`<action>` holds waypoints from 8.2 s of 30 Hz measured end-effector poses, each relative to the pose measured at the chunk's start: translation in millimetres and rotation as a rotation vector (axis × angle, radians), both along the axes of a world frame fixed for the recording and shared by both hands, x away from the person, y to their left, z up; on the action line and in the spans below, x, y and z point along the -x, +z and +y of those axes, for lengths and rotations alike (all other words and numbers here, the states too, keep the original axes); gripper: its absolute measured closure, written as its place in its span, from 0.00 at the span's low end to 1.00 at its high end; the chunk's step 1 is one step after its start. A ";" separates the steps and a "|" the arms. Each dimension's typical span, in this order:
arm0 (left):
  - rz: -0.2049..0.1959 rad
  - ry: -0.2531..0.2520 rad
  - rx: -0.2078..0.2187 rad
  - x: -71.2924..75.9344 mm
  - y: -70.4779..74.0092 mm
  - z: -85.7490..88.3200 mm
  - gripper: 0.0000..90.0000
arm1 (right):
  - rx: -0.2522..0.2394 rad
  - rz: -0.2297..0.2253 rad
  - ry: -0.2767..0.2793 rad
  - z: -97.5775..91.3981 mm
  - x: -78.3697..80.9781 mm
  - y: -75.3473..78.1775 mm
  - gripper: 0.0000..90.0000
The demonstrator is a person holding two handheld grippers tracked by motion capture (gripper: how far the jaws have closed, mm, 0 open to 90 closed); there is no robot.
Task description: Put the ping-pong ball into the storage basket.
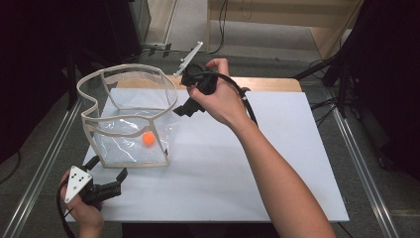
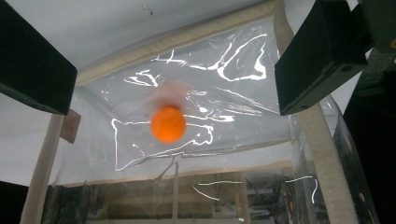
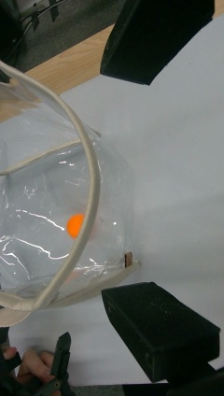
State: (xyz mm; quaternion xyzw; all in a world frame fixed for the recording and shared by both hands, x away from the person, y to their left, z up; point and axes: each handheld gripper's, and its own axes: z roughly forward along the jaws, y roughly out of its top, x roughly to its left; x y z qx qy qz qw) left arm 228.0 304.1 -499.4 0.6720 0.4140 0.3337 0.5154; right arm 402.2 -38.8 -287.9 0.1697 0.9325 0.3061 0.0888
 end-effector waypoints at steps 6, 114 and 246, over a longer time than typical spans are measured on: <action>0.001 0.000 -0.002 0.1 0.0 -0.3 0.00 | -0.007 0.001 -0.008 -6.8 2.6 -3.2 0.00; 0.000 0.001 -0.009 0.6 -0.2 -1.5 0.00 | -0.118 0.066 -0.160 -121.5 45.0 -113.4 0.00; 0.002 -0.001 -0.008 0.9 -0.1 -1.4 0.00 | -0.553 -0.114 -0.651 -324.3 185.4 -226.7 0.00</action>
